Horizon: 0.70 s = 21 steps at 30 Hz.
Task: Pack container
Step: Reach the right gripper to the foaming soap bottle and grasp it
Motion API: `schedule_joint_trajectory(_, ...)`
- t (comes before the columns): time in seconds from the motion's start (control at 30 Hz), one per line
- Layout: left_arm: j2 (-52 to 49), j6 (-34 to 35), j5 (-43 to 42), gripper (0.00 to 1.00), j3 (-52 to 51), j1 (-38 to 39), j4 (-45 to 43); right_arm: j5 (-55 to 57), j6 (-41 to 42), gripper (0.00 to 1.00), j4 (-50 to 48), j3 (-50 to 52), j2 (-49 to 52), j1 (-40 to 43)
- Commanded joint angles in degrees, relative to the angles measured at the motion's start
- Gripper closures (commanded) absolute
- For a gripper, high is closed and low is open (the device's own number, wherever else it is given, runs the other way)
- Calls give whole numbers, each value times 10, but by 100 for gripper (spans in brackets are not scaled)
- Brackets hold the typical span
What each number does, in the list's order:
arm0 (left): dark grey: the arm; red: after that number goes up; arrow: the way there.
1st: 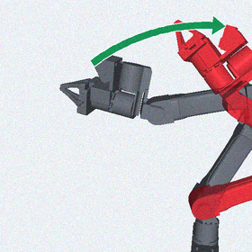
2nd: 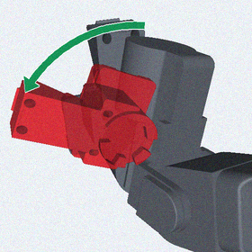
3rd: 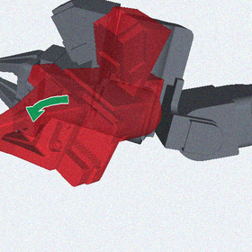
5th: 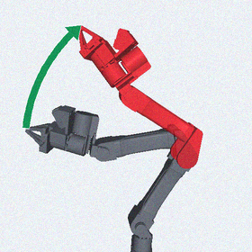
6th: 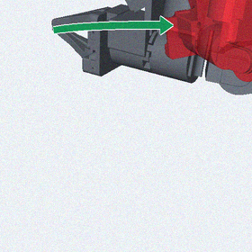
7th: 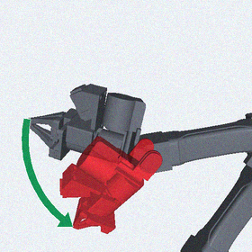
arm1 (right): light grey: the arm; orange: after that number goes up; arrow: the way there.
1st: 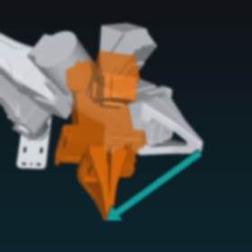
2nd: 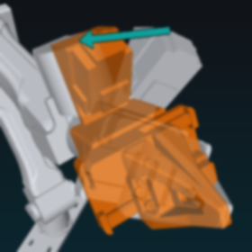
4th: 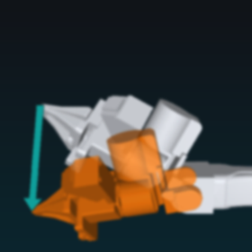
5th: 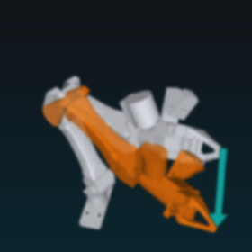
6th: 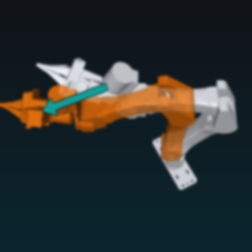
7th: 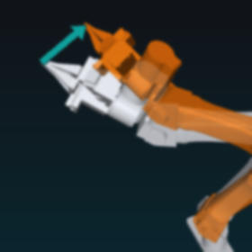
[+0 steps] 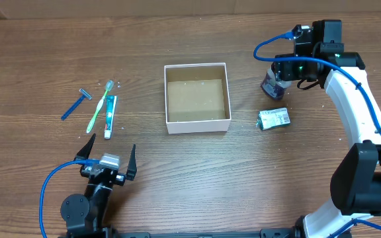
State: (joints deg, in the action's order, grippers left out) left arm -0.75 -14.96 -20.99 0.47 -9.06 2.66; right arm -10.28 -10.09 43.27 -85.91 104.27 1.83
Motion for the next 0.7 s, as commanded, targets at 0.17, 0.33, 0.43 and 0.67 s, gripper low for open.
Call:
schedule_joint_trajectory(0.17, 5, 8, 0, 0, -2, -3, 1, -16, 7, 50, -15, 4, -2, 1)
schedule_joint_trajectory(0.33, 5, 8, 0, 0, -2, -3, 1, -26, 7, 71, -8, 4, 2, 1)
schedule_joint_trajectory(0.43, 5, 8, 0, 0, -2, -3, 1, -29, 7, 73, -8, 4, 5, 1)
schedule_joint_trajectory(0.67, 5, 8, 0, 0, -2, -3, 1, -28, 7, 49, -9, 4, 14, 1)
